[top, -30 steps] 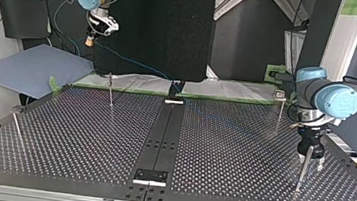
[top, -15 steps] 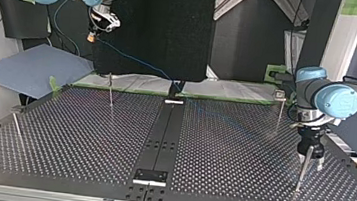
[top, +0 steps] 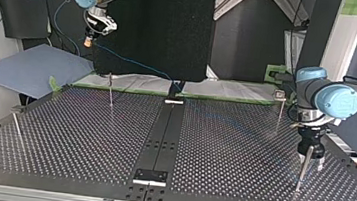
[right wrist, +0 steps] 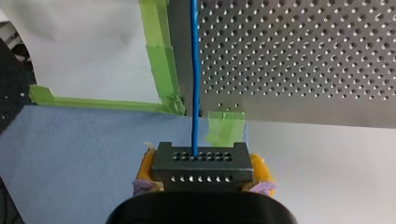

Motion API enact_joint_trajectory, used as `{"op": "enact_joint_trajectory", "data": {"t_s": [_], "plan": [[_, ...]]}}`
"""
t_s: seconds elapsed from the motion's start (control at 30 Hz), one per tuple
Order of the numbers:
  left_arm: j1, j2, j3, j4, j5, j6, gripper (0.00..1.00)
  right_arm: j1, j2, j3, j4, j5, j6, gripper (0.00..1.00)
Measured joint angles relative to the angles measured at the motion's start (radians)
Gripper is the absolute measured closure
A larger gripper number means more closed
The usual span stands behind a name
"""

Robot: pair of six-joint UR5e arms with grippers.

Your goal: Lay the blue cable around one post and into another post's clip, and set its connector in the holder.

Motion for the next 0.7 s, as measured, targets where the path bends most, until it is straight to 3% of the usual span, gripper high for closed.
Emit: {"op": "enact_joint_trajectory", "data": {"t_s": [0.43, 0.53, 0.7], "plan": [[-0.002, 0.0, 0.0, -0.002, 0.0, 0.004, 0.0, -0.033, -0.111, -0.006, -0.011, -0.041, 0.091, 1.0], [-0.002, 0.0, 0.0, -0.002, 0.0, 0.005, 0.0, -0.038, -0.141, -0.019, -0.001, -0.061, 0.101, 1.0], [-0.003, 0.0, 0.0, -0.002, 0.0, 0.007, 0.0, -0.041, -0.193, -0.034, 0.018, -0.106, 0.103, 1.0]]}}
